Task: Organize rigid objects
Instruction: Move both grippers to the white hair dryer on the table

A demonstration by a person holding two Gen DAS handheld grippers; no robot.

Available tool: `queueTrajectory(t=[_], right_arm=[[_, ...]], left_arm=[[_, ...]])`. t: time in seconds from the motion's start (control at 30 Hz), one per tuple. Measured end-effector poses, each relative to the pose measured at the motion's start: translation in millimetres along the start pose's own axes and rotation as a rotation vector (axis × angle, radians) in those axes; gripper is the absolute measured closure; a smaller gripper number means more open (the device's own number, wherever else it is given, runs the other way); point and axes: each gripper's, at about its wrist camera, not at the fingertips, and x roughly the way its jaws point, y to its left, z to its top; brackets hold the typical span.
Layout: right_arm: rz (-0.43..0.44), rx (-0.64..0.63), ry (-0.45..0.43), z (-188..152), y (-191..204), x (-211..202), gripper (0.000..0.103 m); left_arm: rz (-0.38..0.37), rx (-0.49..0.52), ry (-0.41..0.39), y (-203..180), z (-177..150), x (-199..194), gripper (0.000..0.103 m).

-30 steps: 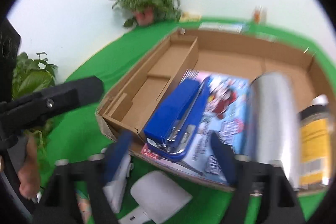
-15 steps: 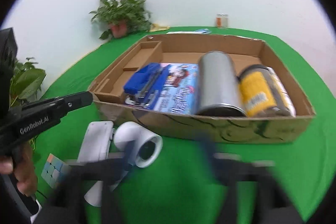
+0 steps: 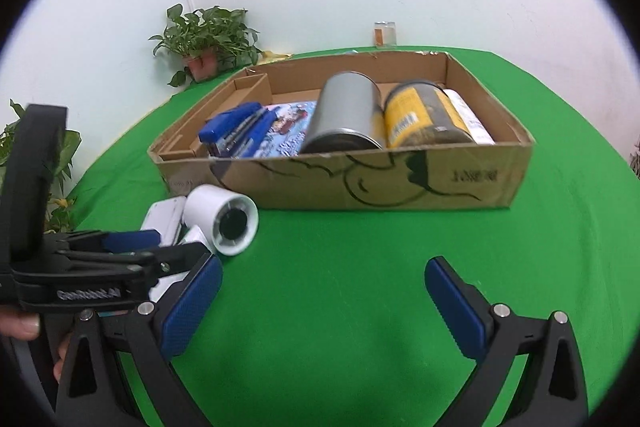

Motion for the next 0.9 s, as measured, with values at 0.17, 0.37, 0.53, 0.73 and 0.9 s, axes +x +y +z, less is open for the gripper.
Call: queueTrajectory(t=[0.17, 0.37, 0.53, 0.73, 0.9], right_arm=[[0.006, 0.020, 0.025, -9.8, -14.5, -3.7, 0.001], [0.034, 0.042, 0.042, -23.4, -30.5, -10.7, 0.001], [0.082, 0.050, 0.057, -36.7, -45.5, -22.2, 0.001], [0.127, 0.015, 0.019, -54.3, -67.0, -55.8, 0.001], [0.137, -0.002, 0.022, -57.6, -68.1, -67.0, 0.001]], left_arm=[[0.015, -0.030, 0.059, -7.9, -5.4, 25.2, 0.058], [-0.031, -0.036, 0.099, -26.4, -7.6, 49.1, 0.076], [-0.134, -0.063, 0.126, -54.5, -12.2, 57.1, 0.076], [-0.435, -0.160, 0.221, -96.9, -24.9, 76.3, 0.039], [-0.448, -0.167, 0.197, -108.4, -22.1, 86.4, 0.031]])
